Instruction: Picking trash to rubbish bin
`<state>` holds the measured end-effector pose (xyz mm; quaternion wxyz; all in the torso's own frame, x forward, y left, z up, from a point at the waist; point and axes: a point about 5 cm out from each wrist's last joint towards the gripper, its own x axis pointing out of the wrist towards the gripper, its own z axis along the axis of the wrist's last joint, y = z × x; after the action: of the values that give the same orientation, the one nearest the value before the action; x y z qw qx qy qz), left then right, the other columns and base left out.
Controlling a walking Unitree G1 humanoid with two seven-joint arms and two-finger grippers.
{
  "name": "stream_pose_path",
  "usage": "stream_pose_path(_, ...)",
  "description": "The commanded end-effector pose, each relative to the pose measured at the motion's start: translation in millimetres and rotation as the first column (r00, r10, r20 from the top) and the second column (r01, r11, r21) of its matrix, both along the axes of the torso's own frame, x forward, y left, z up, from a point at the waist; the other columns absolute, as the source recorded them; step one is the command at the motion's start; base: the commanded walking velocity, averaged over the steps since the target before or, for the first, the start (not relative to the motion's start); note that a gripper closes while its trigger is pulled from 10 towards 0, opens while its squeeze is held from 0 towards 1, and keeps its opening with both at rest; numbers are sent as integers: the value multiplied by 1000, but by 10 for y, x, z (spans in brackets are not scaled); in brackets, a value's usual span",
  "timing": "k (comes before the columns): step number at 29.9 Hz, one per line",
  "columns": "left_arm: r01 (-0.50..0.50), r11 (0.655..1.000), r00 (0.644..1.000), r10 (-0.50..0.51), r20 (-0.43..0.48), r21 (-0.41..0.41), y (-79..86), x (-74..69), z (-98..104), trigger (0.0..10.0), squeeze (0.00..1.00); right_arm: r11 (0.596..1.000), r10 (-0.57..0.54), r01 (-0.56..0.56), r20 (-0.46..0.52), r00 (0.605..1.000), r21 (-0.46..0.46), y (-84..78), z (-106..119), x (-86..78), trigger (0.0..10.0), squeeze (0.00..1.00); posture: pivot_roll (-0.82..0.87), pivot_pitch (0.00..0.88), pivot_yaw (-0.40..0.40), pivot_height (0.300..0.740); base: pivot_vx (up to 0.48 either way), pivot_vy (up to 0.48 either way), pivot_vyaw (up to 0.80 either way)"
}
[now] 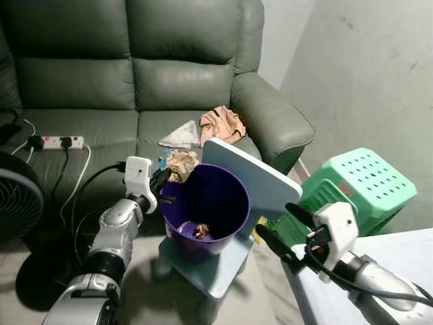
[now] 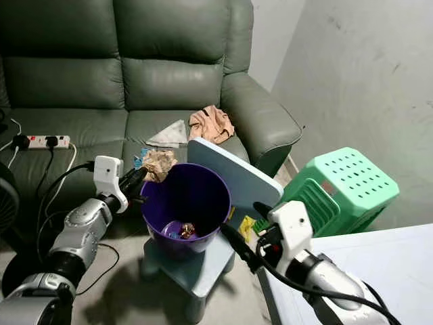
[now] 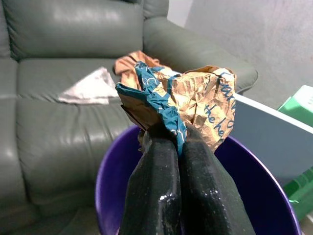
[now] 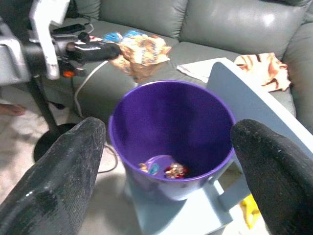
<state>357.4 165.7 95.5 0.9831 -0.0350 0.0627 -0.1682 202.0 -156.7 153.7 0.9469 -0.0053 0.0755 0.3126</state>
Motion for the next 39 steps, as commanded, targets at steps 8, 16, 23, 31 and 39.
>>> stream_pose_path(8,28,999,1000,-28,-1,-21,-105,90,82,10000,0,999,-26,24,-39,999,-48,-89,48,-146,10000,0,-192,228,-177,740,0,0,0)
stream_pose_path(16,30,997,999,-32,-34,-70,-121,104,59,10000,0,999,-32,30,-64,997,-42,-79,93,-214,10000,0,-215,248,-178,740,0,0,0)
stream_pose_path(23,38,994,998,-42,-37,-99,-138,113,69,10000,1000,999,-35,32,-77,996,-36,-61,103,-246,10000,0,-222,250,-176,740,0,0,0)
stream_pose_path(31,47,993,998,-51,-34,-111,-145,134,102,10000,1000,999,-41,39,-82,996,-31,-60,117,-247,10000,0,-223,249,-172,740,0,0,0)
stream_pose_path(39,46,992,998,-49,-28,-116,-127,146,125,10000,1000,999,-45,43,-83,996,-22,-45,112,-232,10000,0,-214,241,-164,740,0,0,0)
